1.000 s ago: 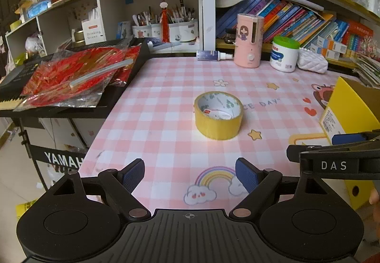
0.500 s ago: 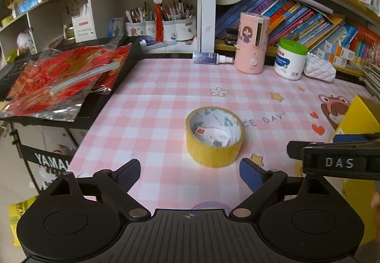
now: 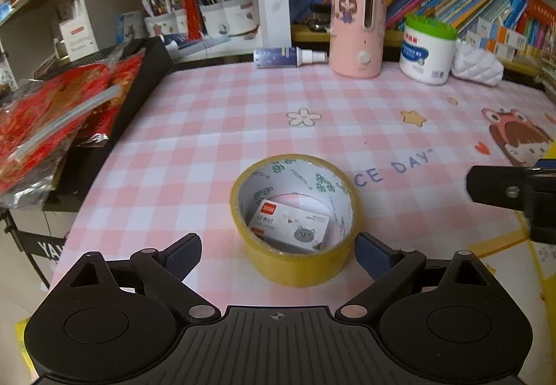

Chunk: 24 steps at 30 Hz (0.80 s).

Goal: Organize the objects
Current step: 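Reach the left tool down to the yellow tape roll, then grasp the tape roll rim with the left tool while the right tool grasps the small cat-print box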

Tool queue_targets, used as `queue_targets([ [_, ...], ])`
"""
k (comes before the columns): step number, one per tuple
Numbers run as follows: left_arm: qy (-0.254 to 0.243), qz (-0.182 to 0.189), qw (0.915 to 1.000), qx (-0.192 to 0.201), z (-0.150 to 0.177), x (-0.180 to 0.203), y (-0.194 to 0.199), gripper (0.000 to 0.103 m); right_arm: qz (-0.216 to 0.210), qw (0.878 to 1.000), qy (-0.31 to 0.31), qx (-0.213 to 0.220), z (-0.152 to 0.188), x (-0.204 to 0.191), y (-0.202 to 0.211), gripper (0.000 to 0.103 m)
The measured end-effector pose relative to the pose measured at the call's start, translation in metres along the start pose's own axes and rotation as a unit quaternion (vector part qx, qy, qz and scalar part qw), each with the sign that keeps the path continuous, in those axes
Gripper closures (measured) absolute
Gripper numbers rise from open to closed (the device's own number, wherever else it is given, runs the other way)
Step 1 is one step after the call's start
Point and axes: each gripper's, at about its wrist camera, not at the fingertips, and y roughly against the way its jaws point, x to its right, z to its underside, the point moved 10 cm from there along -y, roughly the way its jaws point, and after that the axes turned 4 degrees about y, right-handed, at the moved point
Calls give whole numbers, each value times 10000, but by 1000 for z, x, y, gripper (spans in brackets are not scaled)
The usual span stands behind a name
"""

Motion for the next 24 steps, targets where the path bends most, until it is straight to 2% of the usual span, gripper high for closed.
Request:
queue_targets([
  [6,-5,125,9998,-135,1,6,-21,9,23,10000,18,-14,-1,0,-3,20],
  [7,-5,155,9998,-153,1,6,-23,17,26,10000,18,-14,-1,0,-3,20],
  [8,-15,209,9996,-173,2,8,-24,20,23,10000,19,-16,-1,-1,-3,20],
  [10,0,125,9998,-160,2,6,-22,21,14,10000,34,-13,-2,-2,-3,20],
  [17,385,319,9975,506,-8,-11,34,21,-56,9999,150,44,-4,-12,-4,20],
  [24,1040,54,9928,594,13,-59,73,24,-363,9986,393,-5,-2,-42,-12,20],
])
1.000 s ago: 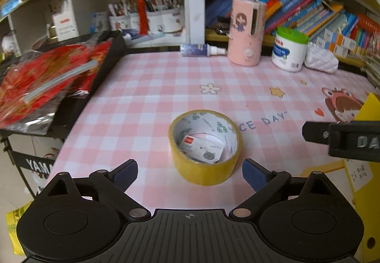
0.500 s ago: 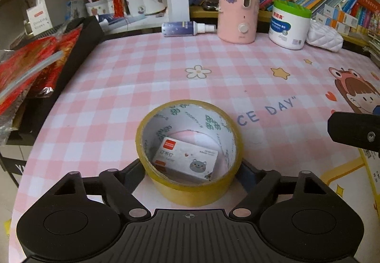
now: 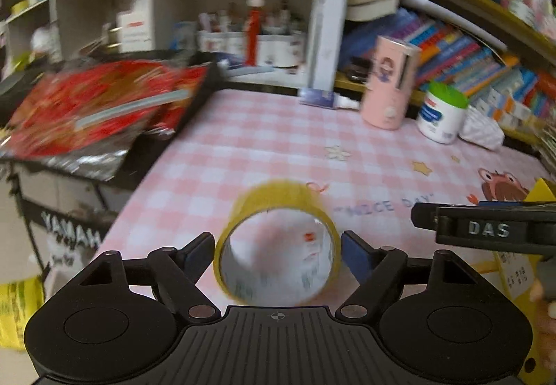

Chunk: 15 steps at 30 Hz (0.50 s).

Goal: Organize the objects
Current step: 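Grasp the tape roll rim with the left tool while the right tool grasps the small cat-print box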

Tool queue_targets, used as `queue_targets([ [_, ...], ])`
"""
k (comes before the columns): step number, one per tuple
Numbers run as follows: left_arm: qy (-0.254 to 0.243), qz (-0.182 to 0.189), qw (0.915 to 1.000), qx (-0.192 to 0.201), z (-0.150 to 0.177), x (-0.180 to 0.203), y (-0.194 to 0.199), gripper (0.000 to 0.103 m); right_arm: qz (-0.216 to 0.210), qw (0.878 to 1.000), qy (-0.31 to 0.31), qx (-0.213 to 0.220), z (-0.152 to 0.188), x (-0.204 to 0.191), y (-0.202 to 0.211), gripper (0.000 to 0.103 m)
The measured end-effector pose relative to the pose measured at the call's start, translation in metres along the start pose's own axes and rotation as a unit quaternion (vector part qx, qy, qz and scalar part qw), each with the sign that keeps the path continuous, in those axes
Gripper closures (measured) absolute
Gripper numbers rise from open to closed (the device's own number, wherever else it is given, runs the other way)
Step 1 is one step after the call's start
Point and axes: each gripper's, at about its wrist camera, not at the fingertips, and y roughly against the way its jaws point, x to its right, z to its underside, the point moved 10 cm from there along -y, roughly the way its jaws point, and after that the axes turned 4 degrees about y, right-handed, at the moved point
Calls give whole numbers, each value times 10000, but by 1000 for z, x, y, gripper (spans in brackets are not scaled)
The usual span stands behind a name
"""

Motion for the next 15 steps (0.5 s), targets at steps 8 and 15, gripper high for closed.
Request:
queue_targets([
  [8,417,-187,9984,-318,22,-37,13,74,-541,9954,740,-285,10,-55,-23,20],
  [15,309,-333,9983,-364,35,-43,20,32,-653,9895,1228,-389,17,-86,-49,20],
])
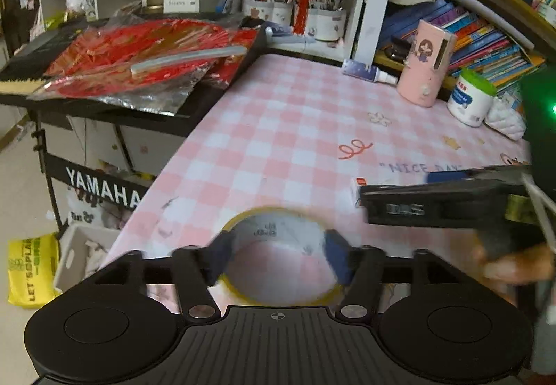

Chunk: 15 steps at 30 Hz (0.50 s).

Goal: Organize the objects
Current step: 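Grasp the tape roll rim with the left tool while the right tool grasps the small cat-print box, then carry the tape roll and cat-print box with both tools toward the yellow box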

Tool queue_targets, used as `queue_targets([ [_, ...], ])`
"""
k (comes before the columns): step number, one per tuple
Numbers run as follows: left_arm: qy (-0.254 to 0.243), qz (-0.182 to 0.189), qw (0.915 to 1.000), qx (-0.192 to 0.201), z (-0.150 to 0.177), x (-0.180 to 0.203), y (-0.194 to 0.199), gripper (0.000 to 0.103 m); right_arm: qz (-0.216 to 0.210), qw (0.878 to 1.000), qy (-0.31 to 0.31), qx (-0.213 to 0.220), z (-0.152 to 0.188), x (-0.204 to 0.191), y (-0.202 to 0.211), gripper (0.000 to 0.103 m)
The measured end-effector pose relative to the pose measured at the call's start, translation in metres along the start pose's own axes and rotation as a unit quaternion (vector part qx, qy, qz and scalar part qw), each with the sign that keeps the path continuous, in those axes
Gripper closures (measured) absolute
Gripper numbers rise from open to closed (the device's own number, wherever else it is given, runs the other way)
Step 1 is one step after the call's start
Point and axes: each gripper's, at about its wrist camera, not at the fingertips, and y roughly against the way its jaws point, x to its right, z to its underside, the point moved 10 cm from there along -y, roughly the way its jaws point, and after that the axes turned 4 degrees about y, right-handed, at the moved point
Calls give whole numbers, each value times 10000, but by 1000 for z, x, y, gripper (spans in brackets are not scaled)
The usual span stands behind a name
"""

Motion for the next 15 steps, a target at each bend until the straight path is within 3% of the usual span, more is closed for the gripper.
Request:
queue_targets([
  [2,-161,-150,9996,182,-2,0,8,16,-46,10000,46,11,-2,-4,-7,20],
  [5,-453,-182,9984,278,-2,4,13,13,-20,9999,119,-43,-3,-7,-20,20],
  [9,-599,-226,9979,68,7,4,11,12,-42,9997,-53,-253,2,-7,-33,24],
  [11,-625,-237,9977,-49,11,4,7,11,7,9998,-16,-217,4,-8,-34,31],
  [13,-622,-260,9976,-127,13,3,2,11,-25,9999,78,-103,3,-10,-31,49],
  [15,-584,-205,9980,-156,15,4,-2,11,-11,9998,153,-88,2,-10,-30,49],
])
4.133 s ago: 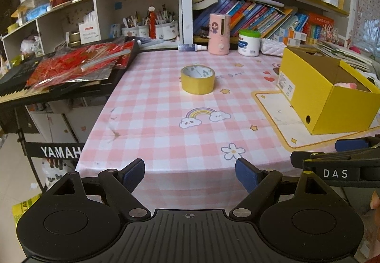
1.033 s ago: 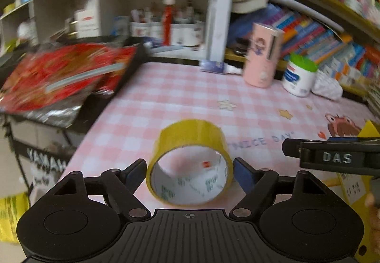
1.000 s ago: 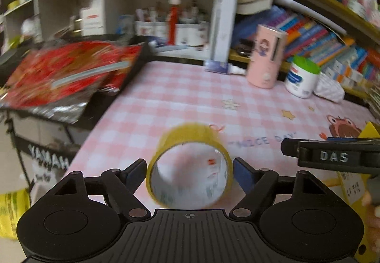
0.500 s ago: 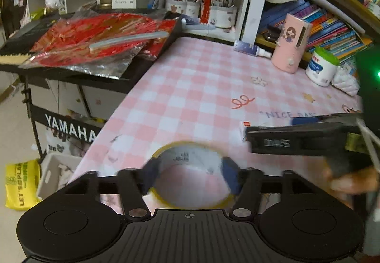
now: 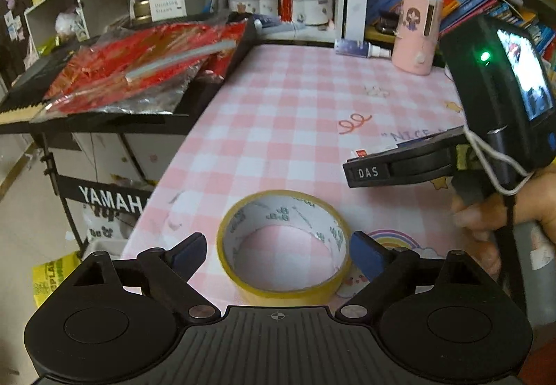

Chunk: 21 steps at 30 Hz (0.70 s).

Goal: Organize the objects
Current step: 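Carry the tape roll and cat-print box with both tools toward the yellow box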

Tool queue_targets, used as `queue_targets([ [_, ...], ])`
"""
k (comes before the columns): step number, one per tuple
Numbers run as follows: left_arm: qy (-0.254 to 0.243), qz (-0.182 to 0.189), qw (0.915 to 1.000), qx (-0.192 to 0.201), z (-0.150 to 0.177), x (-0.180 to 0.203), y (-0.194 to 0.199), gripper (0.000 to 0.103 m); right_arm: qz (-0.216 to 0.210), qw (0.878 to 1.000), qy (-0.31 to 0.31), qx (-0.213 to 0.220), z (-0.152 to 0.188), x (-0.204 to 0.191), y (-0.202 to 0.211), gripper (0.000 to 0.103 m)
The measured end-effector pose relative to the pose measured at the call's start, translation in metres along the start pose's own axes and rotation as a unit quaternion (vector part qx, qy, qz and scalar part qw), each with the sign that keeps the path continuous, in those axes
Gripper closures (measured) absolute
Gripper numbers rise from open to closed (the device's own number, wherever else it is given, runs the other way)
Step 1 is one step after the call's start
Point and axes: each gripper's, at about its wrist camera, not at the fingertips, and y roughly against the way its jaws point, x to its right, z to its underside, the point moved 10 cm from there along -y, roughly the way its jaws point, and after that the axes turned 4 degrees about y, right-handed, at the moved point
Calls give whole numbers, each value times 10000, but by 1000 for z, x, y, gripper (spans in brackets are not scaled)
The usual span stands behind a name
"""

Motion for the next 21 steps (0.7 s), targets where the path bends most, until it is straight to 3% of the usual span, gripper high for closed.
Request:
queue_targets([
  [7,-106,-96,9998,-168,3,5,-16,10,14,9996,-252,142,-1,13,33,49],
  [17,345,89,9984,-430,4,-1,-30,13,32,9990,-312,320,16,25,96,49],
  [21,407,283,9986,-177,-3,3,-6,13,113,9984,-459,319,26,30,113,49],
])
